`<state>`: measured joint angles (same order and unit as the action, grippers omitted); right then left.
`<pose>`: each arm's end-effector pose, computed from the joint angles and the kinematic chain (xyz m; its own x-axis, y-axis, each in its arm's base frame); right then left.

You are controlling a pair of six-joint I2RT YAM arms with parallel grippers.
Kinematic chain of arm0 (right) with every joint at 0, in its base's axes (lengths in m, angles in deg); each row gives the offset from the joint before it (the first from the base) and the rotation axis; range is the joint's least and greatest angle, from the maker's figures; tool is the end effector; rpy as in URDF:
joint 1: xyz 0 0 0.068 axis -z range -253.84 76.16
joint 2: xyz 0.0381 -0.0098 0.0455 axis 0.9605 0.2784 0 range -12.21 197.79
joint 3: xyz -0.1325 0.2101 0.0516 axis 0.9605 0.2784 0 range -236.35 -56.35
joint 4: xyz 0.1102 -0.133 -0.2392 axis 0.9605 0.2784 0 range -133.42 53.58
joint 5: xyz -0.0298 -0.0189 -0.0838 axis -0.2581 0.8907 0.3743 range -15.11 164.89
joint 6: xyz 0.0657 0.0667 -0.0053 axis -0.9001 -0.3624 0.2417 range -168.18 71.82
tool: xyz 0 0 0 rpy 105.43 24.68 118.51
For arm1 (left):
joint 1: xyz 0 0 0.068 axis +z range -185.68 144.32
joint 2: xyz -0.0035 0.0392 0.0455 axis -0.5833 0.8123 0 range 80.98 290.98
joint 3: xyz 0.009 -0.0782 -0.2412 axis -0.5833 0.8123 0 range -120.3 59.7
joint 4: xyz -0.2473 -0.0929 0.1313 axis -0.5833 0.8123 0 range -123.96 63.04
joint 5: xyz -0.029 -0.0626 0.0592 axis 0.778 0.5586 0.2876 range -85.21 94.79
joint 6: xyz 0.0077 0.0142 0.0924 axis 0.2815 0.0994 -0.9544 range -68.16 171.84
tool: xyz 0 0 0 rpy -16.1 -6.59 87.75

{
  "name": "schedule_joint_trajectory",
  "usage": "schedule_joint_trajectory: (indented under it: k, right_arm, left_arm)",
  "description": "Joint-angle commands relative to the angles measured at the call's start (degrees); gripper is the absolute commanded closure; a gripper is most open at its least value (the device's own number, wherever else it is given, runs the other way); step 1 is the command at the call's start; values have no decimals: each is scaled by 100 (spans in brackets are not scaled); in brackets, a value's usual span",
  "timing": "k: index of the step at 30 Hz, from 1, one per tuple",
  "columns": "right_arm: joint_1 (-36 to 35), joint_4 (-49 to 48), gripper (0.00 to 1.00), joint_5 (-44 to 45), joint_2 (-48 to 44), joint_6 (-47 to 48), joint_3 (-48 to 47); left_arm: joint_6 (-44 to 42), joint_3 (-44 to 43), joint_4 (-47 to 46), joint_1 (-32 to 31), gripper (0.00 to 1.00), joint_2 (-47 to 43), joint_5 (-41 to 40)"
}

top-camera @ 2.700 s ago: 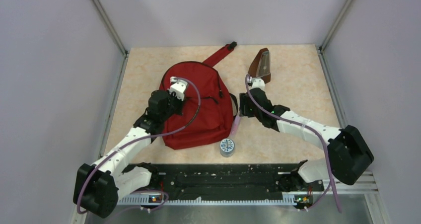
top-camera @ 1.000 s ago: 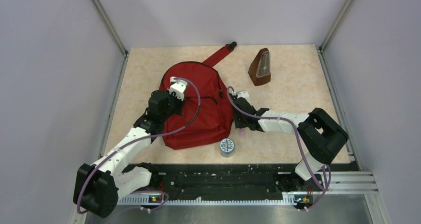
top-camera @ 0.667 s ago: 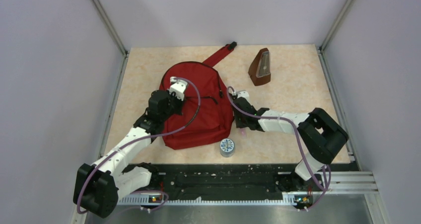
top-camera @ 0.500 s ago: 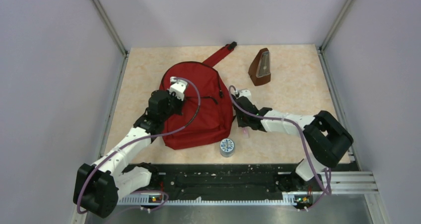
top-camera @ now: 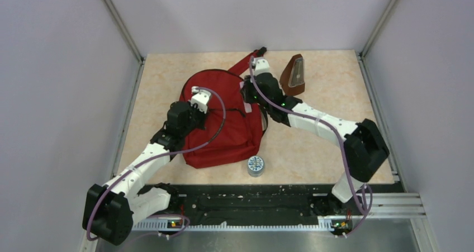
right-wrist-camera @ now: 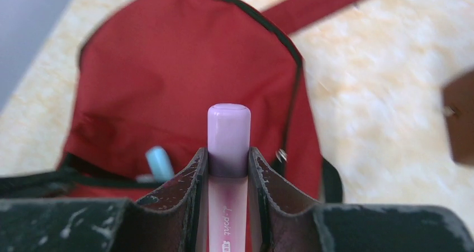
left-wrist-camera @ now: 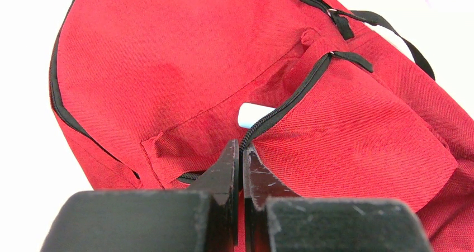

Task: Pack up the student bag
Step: Pick up the personal item from the center of the board, then place the personal item in the student bag.

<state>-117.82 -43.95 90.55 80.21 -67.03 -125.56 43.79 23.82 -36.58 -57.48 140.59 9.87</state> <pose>0.3434 0.2997 0.2422 -0.4209 0.0264 -0.9067 -0.3736 0.9059 0.1997 0.2990 -0.1277 0.2093 -0.2687 0.2577 -0.9281 0.4891 0.8666 0.0990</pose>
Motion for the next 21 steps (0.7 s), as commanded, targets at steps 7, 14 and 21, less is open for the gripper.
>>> schedule_joint_trajectory:
  k: [7,14,21]
  right_arm:
    - [-53,-1125,100,-1173,1660,-131,-1652]
    - [-214,-932,100,-1616,2548,-104,-2718]
    - [-325,-443,100,-2486,2662,161,-2689]
  left_arm:
    - [-25,-15,-365,20,100,-108,43]
    - [-46,-24,-354,24,100,-75,142]
    - [-43,-23,-360,18,100,-73,117]
